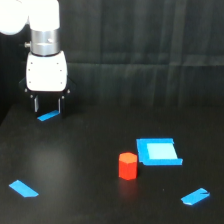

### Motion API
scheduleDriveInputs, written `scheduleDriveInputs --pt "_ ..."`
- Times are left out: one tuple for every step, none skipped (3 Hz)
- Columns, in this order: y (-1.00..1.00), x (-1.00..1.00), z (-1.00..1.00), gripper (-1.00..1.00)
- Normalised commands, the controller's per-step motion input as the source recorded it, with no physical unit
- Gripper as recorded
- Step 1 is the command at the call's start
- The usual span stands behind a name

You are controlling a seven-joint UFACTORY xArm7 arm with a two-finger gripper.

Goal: Pick up the red object from the table

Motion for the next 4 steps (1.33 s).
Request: scheduleDriveInputs --pt "-0.04 0.12 -0.09 1.0" --pt "-0.48 0.6 -0.24 1.0" --pt "-0.63 0.87 -0.12 1.0" --pt "-0.73 0.96 -0.18 1.0"
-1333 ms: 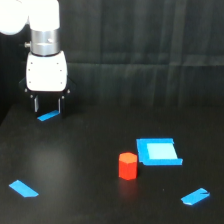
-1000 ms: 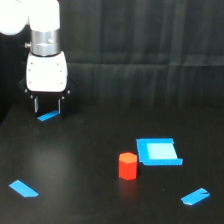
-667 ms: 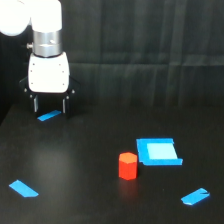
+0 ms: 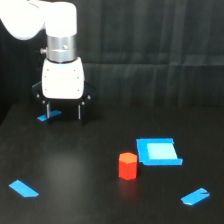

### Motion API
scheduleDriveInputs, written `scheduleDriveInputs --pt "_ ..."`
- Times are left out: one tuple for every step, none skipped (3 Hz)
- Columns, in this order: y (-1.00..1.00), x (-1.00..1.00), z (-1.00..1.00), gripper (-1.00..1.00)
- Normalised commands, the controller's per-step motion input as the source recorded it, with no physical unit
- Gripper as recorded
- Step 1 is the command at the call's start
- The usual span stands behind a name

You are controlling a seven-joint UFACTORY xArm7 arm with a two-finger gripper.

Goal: Pick up the red object from the table

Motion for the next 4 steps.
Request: scheduleDriveInputs --pt "-0.7 0.96 -0.32 0.96" --pt "-0.75 0.95 -0.05 1.0" --pt "-0.69 0.94 -0.08 1.0" --pt "-0.83 0.88 -0.01 0.94"
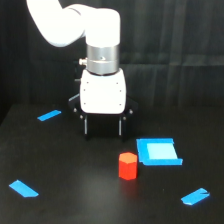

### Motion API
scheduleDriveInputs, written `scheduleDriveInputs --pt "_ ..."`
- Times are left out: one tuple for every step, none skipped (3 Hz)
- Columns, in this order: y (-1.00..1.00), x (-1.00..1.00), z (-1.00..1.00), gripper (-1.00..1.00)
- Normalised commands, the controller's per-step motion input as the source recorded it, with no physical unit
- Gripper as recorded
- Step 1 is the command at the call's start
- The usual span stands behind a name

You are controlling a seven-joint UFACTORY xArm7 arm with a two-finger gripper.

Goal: Pick up the red object from the table

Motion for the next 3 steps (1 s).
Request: scheduleDriveInputs --pt "-0.74 0.65 -0.06 1.0" --pt "-0.75 0.48 0.0 0.98" --pt "-0.78 0.15 0.02 1.0"
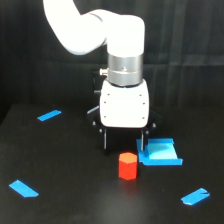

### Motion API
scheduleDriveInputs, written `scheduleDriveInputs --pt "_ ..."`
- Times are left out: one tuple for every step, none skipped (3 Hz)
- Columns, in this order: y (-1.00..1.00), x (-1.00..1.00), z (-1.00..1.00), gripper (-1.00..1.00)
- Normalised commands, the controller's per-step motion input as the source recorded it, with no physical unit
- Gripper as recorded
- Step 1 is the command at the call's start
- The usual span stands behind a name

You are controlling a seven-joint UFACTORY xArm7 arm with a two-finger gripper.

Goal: Pick up the red object from the table

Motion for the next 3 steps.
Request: scheduleDriveInputs --pt "-0.71 0.11 -0.04 0.97" --pt "-0.71 0.1 -0.06 0.99" --pt "-0.58 -0.03 -0.12 0.93"
